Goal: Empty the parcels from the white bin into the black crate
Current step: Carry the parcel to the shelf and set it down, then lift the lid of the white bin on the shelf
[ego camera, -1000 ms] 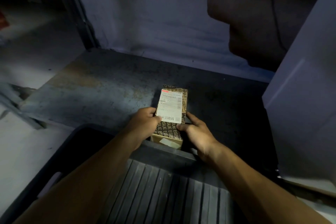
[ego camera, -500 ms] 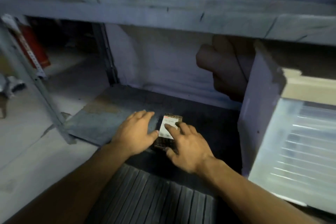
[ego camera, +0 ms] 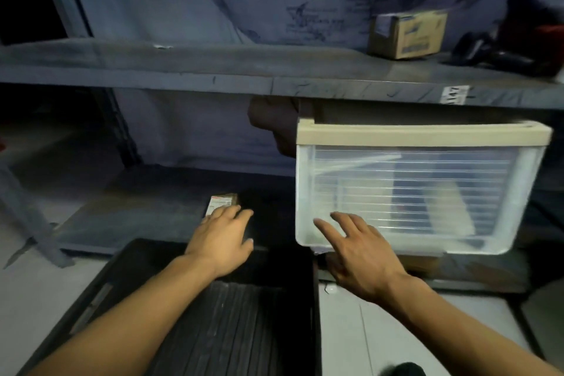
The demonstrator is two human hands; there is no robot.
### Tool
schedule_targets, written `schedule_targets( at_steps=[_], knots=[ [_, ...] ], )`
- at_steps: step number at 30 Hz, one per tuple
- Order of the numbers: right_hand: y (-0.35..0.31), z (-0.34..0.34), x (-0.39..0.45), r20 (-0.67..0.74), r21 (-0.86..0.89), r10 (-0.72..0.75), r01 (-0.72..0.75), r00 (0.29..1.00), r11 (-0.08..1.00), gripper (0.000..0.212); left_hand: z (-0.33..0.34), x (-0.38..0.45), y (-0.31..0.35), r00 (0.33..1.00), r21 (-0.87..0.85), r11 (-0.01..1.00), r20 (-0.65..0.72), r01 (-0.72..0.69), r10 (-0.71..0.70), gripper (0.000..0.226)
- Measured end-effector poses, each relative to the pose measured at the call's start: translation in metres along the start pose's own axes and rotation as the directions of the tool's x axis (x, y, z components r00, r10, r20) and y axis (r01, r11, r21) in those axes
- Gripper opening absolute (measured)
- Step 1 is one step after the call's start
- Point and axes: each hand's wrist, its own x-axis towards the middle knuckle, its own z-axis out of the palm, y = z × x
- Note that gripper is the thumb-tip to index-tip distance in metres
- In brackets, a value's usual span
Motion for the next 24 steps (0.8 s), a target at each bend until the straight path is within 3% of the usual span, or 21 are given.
schedule_targets(
  at_steps=[9,13,14,15,16,17,18,19,20,21,24],
  knots=[
    [0.098,0.040,-0.067,0.028,-0.002,0.260,-0.261,0.965,0.965,0.067,0.038,0.007,0.095,0.998,-0.039,0.998,0.040,-0.046,0.048,0.063],
    [0.128,0.089,-0.067,-0.071,0.202,0.437,-0.416,0.897,0.887,0.035,0.062,0.015,0.112,0.994,-0.179,0.980,0.078,0.087,-0.074,0.043],
    [0.129,0.098,-0.063,-0.057,0.348,0.534,-0.484,0.844,0.803,0.024,0.068,0.019,0.114,0.989,-0.233,0.964,0.099,0.131,-0.111,0.038],
    [0.129,0.104,-0.057,-0.011,0.531,0.651,-0.548,0.759,0.647,0.014,0.075,0.023,0.115,0.979,-0.310,0.931,0.126,0.193,-0.161,0.032],
    [0.127,0.106,-0.050,0.095,0.741,0.749,-0.549,0.655,0.387,0.009,0.081,0.027,0.116,0.961,-0.408,0.872,0.163,0.270,-0.222,0.023],
    [0.125,0.104,-0.041,0.280,0.890,0.776,-0.455,0.565,0.010,0.010,0.086,0.031,0.118,0.937,-0.522,0.778,0.211,0.350,-0.279,0.013],
    [0.124,0.103,-0.033,0.471,0.881,0.707,-0.312,0.527,-0.355,0.012,0.091,0.034,0.119,0.908,-0.632,0.653,0.262,0.418,-0.328,0.009],
    [0.123,0.103,-0.027,0.588,0.780,0.602,-0.181,0.539,-0.599,0.013,0.096,0.036,0.122,0.881,-0.719,0.519,0.308,0.463,-0.358,0.009],
    [0.124,0.103,-0.023,0.628,0.686,0.527,-0.087,0.572,-0.723,0.013,0.099,0.037,0.126,0.858,-0.774,0.397,0.357,0.493,-0.371,0.009],
    [0.124,0.102,-0.019,0.635,0.626,0.487,-0.029,0.600,-0.779,0.012,0.102,0.037,0.130,0.838,-0.801,0.302,0.399,0.516,-0.373,0.009],
    [0.125,0.098,-0.017,0.620,0.578,0.460,0.027,0.635,-0.815,0.009,0.105,0.036,0.138,0.803,-0.821,0.157,0.467,0.549,-0.370,0.009]
  ],
)
